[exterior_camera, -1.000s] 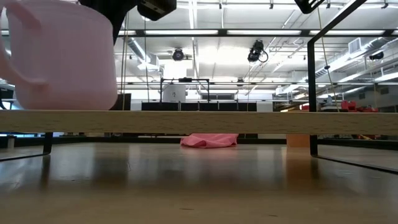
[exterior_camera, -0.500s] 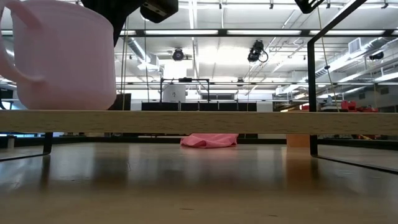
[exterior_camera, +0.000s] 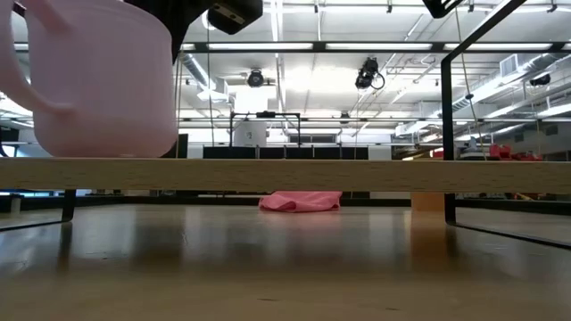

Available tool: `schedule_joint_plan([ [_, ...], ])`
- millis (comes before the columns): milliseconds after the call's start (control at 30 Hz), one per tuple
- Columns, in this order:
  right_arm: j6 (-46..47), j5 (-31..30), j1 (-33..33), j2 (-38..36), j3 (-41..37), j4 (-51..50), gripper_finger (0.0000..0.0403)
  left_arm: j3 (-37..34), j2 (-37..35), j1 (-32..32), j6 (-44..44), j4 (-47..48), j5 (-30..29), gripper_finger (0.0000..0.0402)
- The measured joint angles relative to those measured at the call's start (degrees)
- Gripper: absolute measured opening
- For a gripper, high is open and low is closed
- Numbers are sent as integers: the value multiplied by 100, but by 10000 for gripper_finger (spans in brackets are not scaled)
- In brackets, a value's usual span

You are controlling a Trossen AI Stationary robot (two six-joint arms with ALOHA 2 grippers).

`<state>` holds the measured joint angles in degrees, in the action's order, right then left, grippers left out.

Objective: Stack small to large cups/mugs on shelf
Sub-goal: Put the purple mug on the shelf

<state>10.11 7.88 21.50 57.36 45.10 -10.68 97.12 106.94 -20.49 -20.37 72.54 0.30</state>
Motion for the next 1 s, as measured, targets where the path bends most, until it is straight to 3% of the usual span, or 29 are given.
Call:
schedule_joint_plan([
  [700, 23, 2, 0, 2, 0, -52, 55, 13, 245, 46, 39, 159, 157, 12],
  [1000, 24, 0, 0, 2, 0, -50, 55, -7, 280, 46, 174, 89, 122, 51],
])
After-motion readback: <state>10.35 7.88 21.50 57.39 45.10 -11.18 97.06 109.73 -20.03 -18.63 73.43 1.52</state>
